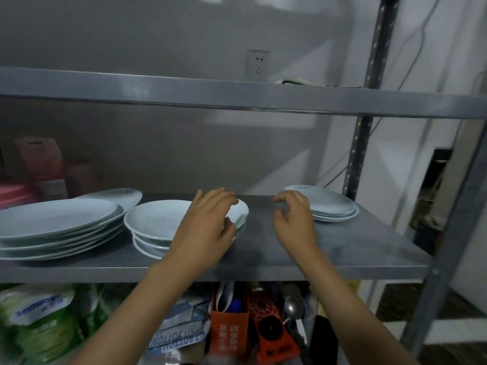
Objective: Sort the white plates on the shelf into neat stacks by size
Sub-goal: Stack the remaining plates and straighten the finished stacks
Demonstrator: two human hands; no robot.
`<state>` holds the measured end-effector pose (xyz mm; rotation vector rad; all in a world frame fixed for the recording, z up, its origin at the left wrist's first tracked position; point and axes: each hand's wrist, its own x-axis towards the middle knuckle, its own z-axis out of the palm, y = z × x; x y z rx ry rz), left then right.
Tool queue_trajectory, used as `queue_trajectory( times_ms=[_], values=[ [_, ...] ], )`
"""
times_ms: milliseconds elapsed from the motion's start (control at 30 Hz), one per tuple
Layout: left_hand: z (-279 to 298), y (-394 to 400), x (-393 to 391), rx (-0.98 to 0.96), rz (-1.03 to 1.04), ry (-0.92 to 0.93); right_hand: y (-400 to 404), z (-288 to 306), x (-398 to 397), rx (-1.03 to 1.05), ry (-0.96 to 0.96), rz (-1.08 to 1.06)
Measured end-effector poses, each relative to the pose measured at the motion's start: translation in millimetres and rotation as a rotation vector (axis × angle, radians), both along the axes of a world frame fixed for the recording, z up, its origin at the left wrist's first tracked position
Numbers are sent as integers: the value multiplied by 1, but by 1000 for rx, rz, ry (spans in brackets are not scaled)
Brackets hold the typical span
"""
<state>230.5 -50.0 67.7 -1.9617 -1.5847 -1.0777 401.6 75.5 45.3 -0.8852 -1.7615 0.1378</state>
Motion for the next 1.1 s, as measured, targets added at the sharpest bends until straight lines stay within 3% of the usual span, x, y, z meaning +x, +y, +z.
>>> queue_trajectory(
  times_ms=[267,567,700,800,900,1100],
  values=[
    [4,49,55,-27,-132,44,63,-12,49,-79,-71,-240],
    [5,73,70,-50,-143,26,99,-36,69,-232,-419,-430],
    [-4,76,70,-74,-156,56,99,-32,70,-314,-320,-437],
    [-8,77,67,-81,-149,66,103,-30,71,-288,-344,-450],
    [-8,78,63,-85,-144,35,104,-27,74,-280,-249,-390],
    [-5,67,58,-81,-156,34,93,-23,76,-105,-61,-288]
  ],
)
